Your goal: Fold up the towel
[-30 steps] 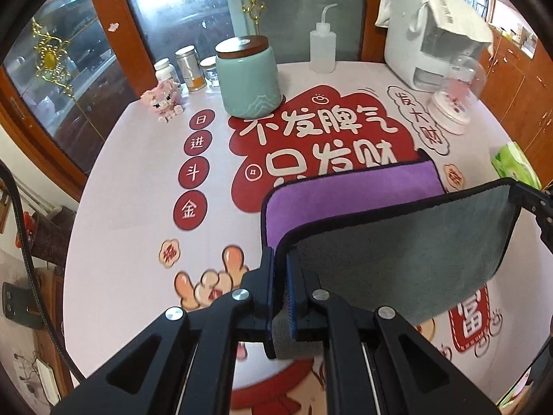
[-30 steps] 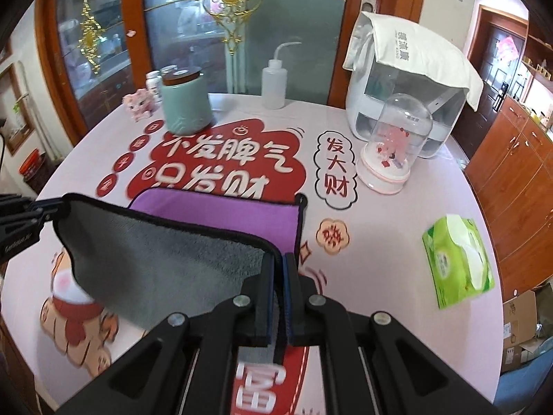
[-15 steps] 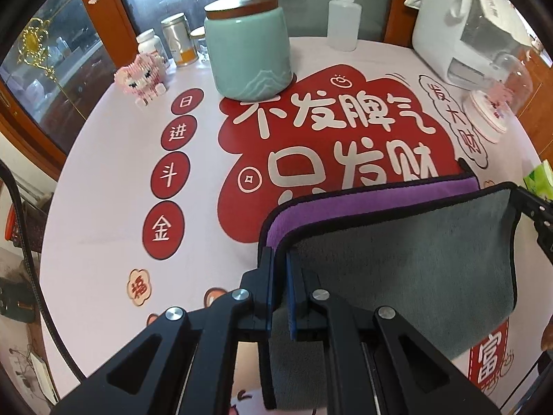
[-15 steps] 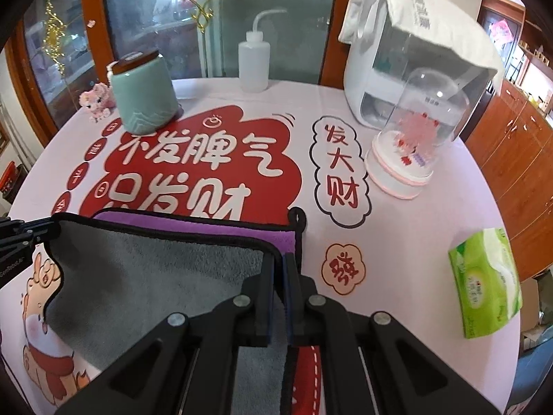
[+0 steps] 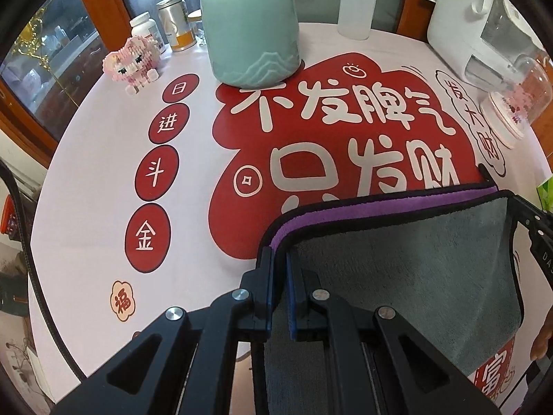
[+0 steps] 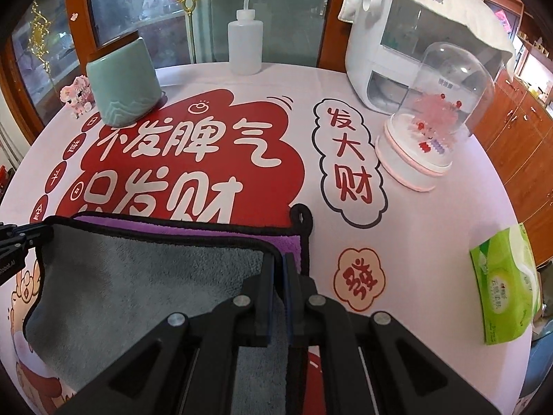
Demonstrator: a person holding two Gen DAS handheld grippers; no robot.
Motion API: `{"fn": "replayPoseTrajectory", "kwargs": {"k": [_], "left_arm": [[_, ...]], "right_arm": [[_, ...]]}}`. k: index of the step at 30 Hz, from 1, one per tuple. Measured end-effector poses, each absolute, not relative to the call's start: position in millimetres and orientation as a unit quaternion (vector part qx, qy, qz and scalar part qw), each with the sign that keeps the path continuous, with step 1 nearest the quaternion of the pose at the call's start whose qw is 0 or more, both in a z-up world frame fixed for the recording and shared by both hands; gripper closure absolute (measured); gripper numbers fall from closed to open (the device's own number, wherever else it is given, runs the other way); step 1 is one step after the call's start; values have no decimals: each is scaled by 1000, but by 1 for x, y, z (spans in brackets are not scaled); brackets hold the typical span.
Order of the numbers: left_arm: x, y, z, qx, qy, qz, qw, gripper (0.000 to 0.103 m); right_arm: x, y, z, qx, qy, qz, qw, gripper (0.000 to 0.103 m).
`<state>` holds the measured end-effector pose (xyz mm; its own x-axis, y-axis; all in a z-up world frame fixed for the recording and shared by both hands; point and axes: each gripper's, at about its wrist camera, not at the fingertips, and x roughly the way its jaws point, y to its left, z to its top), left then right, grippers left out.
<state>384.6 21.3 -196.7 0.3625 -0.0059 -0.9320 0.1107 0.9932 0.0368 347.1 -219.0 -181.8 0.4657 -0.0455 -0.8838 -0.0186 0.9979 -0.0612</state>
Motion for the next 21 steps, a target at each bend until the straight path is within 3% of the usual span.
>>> {"fn": "replayPoseTrajectory", "kwargs": {"k": [21], "left_arm": [[394, 24, -220, 32, 557, -26, 830, 97]], "right_arm": [[353, -215, -211, -48, 520, -20, 853, 98]]}}
